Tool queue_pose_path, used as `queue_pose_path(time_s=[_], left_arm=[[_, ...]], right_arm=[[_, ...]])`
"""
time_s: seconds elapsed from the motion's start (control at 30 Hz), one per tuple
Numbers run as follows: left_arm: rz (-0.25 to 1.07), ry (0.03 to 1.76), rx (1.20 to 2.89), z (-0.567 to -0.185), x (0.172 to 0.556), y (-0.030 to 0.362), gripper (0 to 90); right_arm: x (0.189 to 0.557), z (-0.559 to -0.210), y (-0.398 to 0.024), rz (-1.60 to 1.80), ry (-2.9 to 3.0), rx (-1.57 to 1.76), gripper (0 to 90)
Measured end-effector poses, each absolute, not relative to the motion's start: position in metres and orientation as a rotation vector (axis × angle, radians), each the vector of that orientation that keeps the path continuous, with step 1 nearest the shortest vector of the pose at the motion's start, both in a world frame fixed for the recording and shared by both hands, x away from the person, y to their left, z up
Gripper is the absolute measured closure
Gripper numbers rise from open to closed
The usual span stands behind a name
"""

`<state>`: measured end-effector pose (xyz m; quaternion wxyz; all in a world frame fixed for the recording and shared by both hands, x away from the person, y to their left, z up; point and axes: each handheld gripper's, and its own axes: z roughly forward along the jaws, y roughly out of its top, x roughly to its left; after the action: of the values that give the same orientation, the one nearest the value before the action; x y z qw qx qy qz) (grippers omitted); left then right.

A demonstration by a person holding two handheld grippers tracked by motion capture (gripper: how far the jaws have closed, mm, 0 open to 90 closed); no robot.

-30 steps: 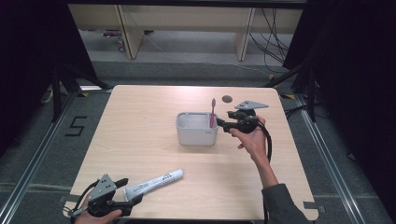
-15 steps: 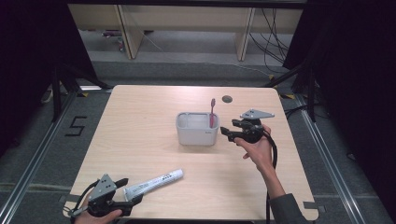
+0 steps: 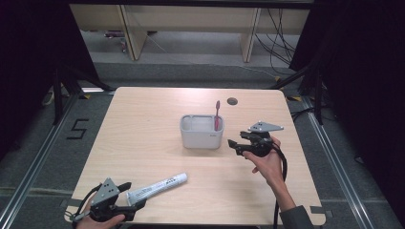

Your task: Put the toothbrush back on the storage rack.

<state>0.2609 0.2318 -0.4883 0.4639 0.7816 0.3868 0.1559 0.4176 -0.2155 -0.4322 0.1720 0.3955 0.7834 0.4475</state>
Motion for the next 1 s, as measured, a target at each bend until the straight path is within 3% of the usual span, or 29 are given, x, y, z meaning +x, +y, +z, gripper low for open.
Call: queue_pose_path(time_s=[1.0], left_arm=[[0.379, 0.969, 1.927, -0.49, 0.264, 0.232, 18.5]], right_arm=[[0.385, -0.457, -0.22, 1.287, 2.278, 1.127, 30.0]])
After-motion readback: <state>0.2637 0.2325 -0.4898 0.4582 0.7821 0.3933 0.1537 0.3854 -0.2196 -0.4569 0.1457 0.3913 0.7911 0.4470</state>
